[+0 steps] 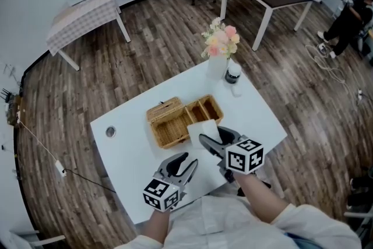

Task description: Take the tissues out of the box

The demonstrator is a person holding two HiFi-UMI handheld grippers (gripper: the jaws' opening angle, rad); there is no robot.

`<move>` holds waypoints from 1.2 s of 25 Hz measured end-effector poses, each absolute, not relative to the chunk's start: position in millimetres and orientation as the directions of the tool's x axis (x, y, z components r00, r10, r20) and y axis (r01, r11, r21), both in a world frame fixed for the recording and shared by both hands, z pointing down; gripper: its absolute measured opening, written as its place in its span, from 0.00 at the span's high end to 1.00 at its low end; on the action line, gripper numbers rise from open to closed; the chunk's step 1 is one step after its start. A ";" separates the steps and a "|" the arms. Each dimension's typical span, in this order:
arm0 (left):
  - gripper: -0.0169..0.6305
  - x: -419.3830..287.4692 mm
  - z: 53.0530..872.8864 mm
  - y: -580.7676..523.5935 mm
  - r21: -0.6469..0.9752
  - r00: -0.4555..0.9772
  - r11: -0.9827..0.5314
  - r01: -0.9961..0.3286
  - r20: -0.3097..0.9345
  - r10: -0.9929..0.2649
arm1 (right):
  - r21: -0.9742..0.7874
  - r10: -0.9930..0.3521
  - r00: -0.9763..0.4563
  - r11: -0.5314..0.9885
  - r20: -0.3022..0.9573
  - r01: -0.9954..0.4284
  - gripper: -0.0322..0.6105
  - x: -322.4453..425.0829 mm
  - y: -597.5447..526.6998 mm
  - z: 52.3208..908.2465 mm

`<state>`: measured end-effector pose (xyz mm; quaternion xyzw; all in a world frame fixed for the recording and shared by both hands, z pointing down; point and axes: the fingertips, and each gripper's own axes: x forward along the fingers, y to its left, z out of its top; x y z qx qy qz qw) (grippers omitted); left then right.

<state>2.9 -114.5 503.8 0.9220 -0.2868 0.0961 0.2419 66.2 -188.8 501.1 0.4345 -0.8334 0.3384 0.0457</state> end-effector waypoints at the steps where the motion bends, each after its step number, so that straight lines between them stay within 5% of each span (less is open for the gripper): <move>1: 0.74 2.8 501.0 -112.9 0.393 0.817 -0.717 -0.575 0.309 -0.486 | -0.561 -0.687 -0.635 0.388 0.353 -0.732 0.53 64.6 -186.4 499.9; 15: 0.92 -4.1 482.6 -95.1 0.398 0.828 -0.726 -0.561 0.263 -0.495 | -0.875 -0.653 -0.752 0.305 0.096 -0.376 0.53 52.8 -173.8 480.6; 30: 0.94 0.3 472.2 -92.1 0.402 0.846 -0.745 -0.532 0.234 -0.478 | -0.941 -0.671 -0.739 0.281 -0.054 -0.186 0.53 52.3 -179.8 464.3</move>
